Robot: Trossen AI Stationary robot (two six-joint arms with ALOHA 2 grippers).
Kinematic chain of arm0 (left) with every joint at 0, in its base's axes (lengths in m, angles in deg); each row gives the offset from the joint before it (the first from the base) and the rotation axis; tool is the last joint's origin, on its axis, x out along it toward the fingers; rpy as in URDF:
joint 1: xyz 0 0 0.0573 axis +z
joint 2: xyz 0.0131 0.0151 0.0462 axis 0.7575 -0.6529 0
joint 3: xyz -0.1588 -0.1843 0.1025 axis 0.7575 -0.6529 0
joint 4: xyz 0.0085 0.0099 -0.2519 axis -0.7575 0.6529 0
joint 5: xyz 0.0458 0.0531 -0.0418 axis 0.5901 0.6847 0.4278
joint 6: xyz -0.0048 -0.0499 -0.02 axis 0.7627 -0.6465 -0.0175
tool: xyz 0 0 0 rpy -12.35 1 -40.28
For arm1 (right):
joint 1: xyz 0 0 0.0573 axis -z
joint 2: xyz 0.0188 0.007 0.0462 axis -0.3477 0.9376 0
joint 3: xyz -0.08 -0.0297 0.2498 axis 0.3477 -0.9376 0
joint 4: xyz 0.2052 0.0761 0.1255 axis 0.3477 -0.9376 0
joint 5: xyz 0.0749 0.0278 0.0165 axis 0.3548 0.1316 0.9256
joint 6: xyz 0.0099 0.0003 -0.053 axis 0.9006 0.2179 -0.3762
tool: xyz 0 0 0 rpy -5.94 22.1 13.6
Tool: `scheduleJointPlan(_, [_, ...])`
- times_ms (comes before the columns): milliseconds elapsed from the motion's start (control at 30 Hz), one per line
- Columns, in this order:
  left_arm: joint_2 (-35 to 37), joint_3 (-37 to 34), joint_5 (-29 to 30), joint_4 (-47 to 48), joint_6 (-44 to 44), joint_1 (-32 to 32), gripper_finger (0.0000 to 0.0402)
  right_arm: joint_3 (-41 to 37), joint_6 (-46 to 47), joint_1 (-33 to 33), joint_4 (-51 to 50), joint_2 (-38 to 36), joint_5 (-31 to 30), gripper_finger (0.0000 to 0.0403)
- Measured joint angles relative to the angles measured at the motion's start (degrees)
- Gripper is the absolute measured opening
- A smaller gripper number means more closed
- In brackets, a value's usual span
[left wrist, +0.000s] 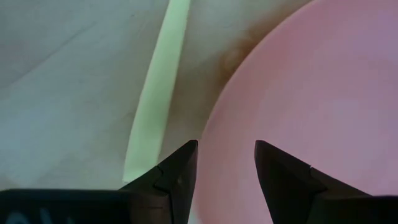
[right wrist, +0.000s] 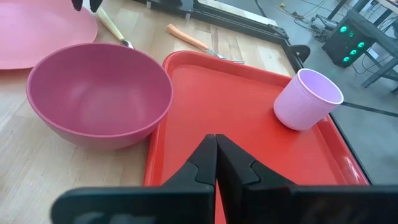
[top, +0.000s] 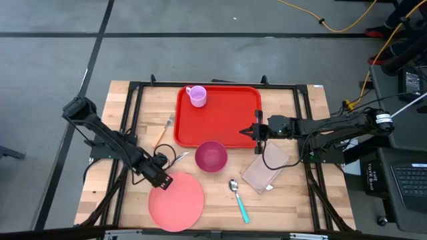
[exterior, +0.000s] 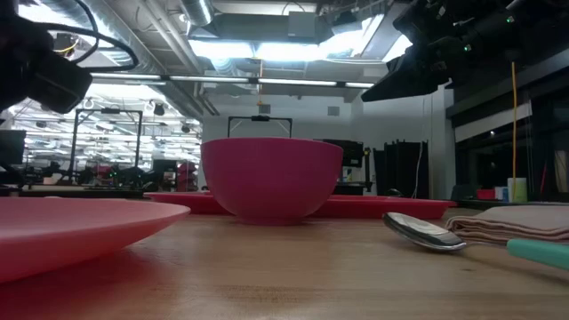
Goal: Set up tray
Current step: Put the pink plate on the red tray
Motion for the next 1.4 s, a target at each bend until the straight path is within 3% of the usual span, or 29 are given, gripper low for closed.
scheduleJointPlan(567, [-4.5,0.0,-3.3,-3.1,0.0,0.0,0.0155,0.0,0.2,0.0,-0.1,0.0,0.0,0.0007])
scheduleJointPlan(1133, [-4.7,0.0,-5.1,-3.4,1.6,0.0,0.0155,0.0,0.3,0.0,-0.4,0.0,0.0,0.0007])
scheduleJointPlan(1400, [-5.0,-4.2,-7.4,-10.3,1.6,0.0,0.0146,0.0,0.3,0.0,-0.5,0.0,0.0,0.0007])
